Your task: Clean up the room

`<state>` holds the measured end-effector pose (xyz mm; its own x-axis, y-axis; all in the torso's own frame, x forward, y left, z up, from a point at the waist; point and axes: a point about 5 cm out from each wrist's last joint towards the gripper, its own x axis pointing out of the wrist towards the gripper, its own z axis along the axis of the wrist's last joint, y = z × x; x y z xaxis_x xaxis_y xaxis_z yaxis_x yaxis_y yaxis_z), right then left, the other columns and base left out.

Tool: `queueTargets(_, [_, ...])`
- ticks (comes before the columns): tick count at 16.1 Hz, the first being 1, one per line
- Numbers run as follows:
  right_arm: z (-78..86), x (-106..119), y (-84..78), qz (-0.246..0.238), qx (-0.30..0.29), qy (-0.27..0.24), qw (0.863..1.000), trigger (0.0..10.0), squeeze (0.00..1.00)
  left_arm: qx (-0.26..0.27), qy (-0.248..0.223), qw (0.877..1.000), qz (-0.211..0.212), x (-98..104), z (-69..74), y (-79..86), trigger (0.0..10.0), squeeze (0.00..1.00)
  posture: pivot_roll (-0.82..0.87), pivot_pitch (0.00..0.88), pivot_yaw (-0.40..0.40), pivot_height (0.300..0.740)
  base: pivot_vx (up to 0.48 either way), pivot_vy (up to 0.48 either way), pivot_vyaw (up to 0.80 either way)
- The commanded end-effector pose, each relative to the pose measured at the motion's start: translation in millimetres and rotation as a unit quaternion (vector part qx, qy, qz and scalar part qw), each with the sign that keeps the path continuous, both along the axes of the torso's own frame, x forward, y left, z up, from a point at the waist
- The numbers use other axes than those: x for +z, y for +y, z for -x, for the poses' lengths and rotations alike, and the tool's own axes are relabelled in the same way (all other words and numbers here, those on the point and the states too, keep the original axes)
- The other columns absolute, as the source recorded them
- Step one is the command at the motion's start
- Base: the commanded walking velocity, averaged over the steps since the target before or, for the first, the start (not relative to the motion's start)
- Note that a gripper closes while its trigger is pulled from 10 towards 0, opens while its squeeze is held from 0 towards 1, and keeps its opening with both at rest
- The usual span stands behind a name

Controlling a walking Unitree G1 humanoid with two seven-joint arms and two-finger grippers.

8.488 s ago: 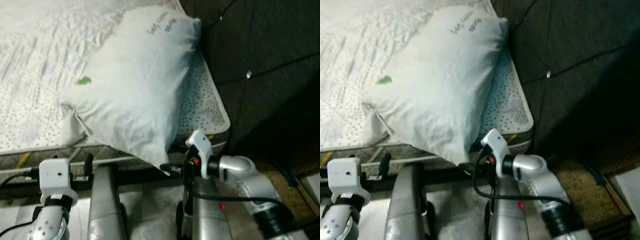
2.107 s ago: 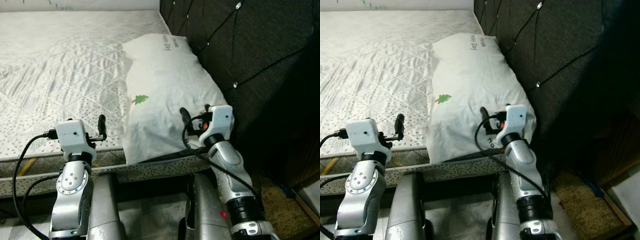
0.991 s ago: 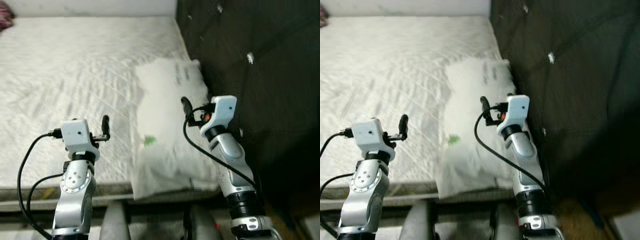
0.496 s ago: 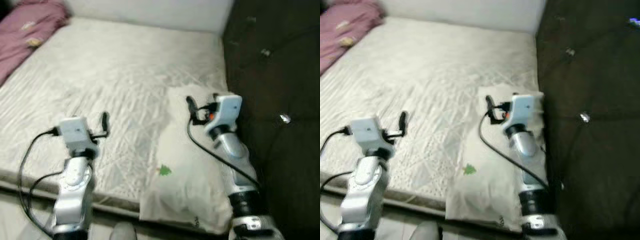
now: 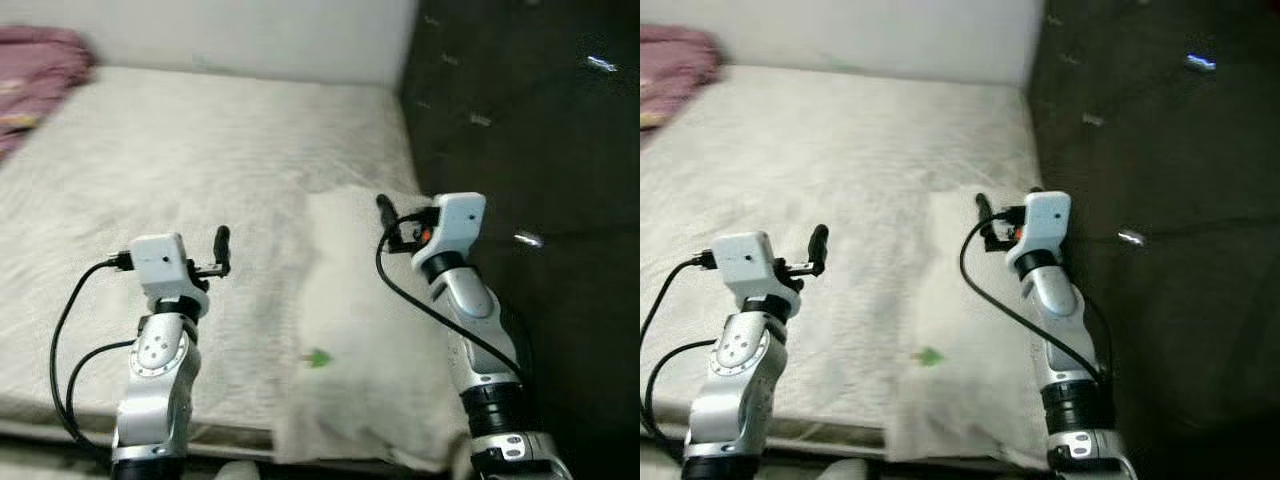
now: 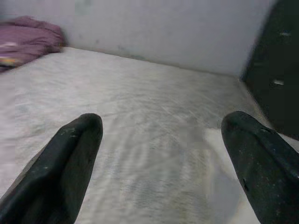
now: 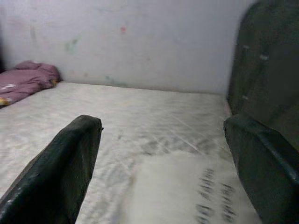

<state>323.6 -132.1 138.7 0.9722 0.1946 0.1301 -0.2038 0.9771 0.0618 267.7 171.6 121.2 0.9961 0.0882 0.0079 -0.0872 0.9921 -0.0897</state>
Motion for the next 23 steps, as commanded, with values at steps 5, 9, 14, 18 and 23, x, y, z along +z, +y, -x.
queueTargets(5, [-0.2,-1.0,8.3,0.004,0.010,0.000,1.000,10.0,0.00,-0.003,-0.003,1.000,0.003,1.5,-1.3,1.3,10.0,0.00,0.02,0.023,-0.004,0.740,0.000,0.480,0.00])
queueTargets(9, [-1.2,-1.5,7.8,0.000,0.009,0.003,1.000,10.0,0.00,-0.007,-0.005,1.000,0.007,2.2,-2.3,0.1,10.0,0.00,0.02,0.019,-0.006,0.740,0.000,0.480,0.00])
queueTargets(14, [-0.9,-3.0,10.0,0.001,0.013,0.005,1.000,10.0,0.00,-0.019,-0.012,1.000,0.011,3.1,-1.9,-1.6,10.0,0.00,0.02,0.017,-0.003,0.740,0.000,0.480,-0.27])
queueTargets(18, [-0.2,-5.4,9.6,0.006,0.012,0.008,1.000,10.0,0.00,-0.027,-0.012,0.999,0.027,3.8,1.2,-6.0,10.0,0.00,0.02,0.015,-0.005,0.740,0.000,0.480,0.00])
queueTargets(23, [-1.2,-5.2,12.4,0.007,0.016,0.008,1.000,10.0,0.00,-0.027,-0.012,0.999,0.023,3.9,1.0,-5.4,10.0,0.00,0.03,0.017,-0.010,0.740,0.000,0.480,0.00])
